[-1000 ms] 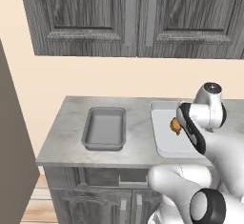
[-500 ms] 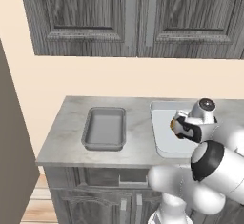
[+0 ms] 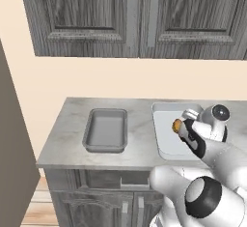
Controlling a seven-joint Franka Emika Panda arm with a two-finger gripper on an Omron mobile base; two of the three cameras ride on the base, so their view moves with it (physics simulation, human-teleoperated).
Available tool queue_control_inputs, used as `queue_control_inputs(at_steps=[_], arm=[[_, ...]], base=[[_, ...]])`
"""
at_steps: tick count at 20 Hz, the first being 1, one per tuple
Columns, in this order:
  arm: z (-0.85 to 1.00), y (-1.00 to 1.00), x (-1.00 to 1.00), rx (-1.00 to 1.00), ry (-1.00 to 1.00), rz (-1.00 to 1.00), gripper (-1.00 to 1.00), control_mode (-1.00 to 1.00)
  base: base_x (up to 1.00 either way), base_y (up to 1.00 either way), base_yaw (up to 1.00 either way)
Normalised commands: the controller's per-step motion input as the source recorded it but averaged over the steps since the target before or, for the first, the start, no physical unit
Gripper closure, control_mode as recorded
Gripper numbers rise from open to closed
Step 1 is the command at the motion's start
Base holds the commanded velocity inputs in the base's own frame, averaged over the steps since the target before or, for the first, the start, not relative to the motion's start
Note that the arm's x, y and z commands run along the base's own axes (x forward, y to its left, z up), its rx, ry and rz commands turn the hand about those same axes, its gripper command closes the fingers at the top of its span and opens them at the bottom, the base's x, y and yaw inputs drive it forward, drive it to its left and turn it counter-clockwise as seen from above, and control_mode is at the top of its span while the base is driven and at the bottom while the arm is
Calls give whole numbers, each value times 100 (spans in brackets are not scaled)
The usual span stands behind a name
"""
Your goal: Place one cucumber and one chicken drumstick in each tupperware on the nearby counter, to pack two identical lunches.
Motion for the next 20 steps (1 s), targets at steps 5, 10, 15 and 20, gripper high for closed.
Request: queue_control_inputs(at_steps=[5,10,15,20], arm=[[100,24,-41,-6,-7,0,-100,-100],[100,39,-85,-1,8,-2,-100,-100],[85,22,-99,0,24,0,-100,-100],[8,17,-79,-1,8,0,-100,100]], base=[[0,0,0],[0,0,0],[0,0,0],[-20,8,0]])
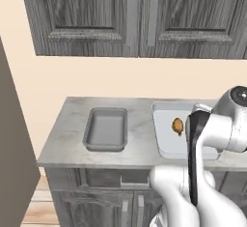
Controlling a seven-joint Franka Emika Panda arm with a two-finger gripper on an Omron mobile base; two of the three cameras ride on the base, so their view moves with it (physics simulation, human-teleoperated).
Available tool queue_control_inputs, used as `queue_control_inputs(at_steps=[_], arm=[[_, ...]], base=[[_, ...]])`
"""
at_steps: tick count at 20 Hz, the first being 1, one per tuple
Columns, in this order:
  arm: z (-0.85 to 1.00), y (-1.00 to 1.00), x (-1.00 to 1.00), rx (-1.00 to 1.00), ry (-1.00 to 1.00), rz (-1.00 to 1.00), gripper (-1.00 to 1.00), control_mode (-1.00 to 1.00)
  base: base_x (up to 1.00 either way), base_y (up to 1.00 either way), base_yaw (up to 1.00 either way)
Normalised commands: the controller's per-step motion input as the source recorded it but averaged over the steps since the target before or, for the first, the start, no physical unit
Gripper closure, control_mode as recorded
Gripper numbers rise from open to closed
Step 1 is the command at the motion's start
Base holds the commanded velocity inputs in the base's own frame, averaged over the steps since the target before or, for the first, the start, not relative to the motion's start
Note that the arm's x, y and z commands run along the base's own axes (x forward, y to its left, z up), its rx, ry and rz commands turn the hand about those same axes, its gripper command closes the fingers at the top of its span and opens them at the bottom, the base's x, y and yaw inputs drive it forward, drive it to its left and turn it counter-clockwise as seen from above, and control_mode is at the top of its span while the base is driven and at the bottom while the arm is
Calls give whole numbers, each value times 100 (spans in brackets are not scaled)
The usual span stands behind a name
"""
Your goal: Place one cucumber and one chicken drumstick in each tupperware on the nearby counter, to pack two identical lunches.
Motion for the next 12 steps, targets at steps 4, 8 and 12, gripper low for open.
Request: queue_control_inputs(at_steps=[4,8,12], arm=[[0,0,0,0,0,0,-100,100],[0,0,0,0,0,0,-100,100],[0,0,0,0,0,0,-100,100]], base=[[-100,24,-23],[-100,12,-73],[-67,-12,-82]])
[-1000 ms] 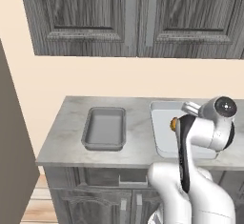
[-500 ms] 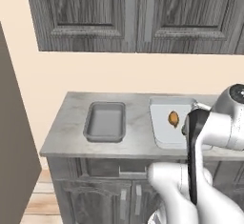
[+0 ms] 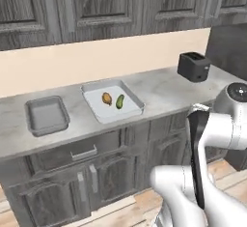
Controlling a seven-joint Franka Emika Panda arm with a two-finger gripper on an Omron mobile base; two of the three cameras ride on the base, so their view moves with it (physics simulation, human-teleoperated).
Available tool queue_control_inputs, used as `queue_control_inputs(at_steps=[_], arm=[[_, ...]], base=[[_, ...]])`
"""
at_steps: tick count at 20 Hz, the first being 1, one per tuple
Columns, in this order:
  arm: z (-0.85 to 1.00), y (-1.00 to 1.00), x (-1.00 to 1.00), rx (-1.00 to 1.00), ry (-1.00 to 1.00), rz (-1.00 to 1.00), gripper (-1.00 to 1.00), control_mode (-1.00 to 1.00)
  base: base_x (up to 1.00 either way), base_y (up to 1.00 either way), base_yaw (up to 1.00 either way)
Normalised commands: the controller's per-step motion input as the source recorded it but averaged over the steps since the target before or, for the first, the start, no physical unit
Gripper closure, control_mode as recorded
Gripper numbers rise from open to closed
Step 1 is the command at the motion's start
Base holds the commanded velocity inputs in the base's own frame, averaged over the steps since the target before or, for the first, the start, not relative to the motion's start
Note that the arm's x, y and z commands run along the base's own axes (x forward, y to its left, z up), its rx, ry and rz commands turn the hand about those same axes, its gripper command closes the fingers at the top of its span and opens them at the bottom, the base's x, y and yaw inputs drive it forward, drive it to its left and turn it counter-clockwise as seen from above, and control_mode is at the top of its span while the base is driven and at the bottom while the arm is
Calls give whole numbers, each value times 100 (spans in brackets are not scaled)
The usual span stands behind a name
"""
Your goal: Place one cucumber and one chicken drumstick in each tupperware on the nearby counter, to pack two identical lunches.
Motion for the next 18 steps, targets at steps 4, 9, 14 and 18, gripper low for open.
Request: queue_control_inputs(at_steps=[4,9,14,18], arm=[[0,0,0,0,0,0,-100,100],[0,0,0,0,0,0,-100,100],[0,0,0,0,0,0,-100,100],[0,0,0,0,0,0,-100,100]], base=[[-44,-43,-80],[-33,-57,-79],[-5,-99,-74],[17,-100,-73]])
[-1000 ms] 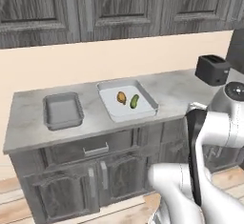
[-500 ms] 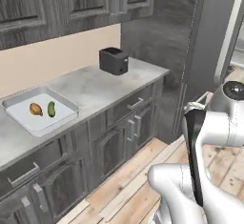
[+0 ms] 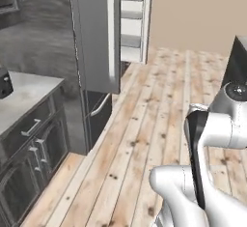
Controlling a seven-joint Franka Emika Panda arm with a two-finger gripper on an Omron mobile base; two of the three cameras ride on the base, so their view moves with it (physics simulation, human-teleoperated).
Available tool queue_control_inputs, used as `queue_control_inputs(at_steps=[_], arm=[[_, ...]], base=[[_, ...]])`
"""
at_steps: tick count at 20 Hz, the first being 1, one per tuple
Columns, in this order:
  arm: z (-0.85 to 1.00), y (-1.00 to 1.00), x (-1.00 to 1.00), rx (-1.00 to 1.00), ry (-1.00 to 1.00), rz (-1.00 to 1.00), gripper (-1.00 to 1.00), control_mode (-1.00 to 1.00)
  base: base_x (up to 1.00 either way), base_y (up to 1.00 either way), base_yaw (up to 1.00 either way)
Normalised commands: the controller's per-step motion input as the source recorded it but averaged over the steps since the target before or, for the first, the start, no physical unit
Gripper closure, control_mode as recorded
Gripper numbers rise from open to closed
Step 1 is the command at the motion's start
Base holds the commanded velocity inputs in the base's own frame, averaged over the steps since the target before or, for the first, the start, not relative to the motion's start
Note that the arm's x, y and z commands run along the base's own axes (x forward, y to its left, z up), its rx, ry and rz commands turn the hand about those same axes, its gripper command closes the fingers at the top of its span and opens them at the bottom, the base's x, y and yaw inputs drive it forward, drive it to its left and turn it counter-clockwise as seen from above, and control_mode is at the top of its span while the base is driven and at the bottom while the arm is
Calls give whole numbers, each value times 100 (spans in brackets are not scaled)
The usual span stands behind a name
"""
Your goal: Place one cucumber and one chicken drumstick in each tupperware on the nearby counter, to pack two identical lunches.
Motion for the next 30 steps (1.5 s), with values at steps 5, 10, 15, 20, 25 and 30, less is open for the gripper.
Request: queue_control_inputs(at_steps=[5,10,15,20,25,30], arm=[[0,0,0,0,0,0,-100,100],[0,0,0,0,0,0,-100,100],[0,0,0,0,0,0,-100,100],[0,0,0,0,0,0,-100,100],[0,0,0,0,0,0,-100,100],[0,0,0,0,0,0,-100,100]], base=[[94,-66,-31],[100,-20,-3],[100,0,11],[100,-5,45],[99,-12,55],[87,-14,58]])
